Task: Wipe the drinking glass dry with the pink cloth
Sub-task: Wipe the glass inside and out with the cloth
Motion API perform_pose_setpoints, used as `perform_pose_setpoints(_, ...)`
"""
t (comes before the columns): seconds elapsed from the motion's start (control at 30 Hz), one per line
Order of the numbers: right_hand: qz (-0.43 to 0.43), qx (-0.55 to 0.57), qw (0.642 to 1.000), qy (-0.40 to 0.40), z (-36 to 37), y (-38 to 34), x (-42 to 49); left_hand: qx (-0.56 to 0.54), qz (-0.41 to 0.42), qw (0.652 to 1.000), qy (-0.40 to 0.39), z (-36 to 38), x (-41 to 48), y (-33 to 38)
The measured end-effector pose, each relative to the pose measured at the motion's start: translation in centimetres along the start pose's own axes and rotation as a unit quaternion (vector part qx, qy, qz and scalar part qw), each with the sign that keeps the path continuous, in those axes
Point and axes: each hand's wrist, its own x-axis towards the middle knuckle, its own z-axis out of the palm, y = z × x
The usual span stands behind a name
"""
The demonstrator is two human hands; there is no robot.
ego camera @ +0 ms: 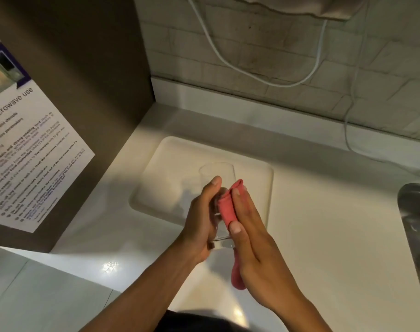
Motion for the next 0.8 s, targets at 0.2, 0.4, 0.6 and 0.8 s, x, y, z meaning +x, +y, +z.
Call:
perform_pose_setpoints(0.2, 0.087, 0.138, 0.987, 0.002, -2.3, 0.2, 3.4, -0.020, 0.027, 0.999, -0.036, 0.4, -1.0, -1.4)
perform_pose_setpoints(0.4, 0.053, 0.078, 0.995, -0.016, 0.1, 0.6, 0.3, -0.019, 0.035, 0.999, 0.020, -0.2, -0.5, -0.1)
perform_pose_setpoints(0.6, 0.059, 0.169, 0.983, 0.043, -2.4, -0.5, 3.1, -0.041, 0.044, 0.994, -0.091, 0.3, -1.8, -2.2)
perform_pose_setpoints(0.8, 0.085, 0.181, 0.980, 0.004, -0.9, -0.9, 2.1, -0.120, 0.009, 0.993, -0.018, 0.4, -1.0, -0.4)
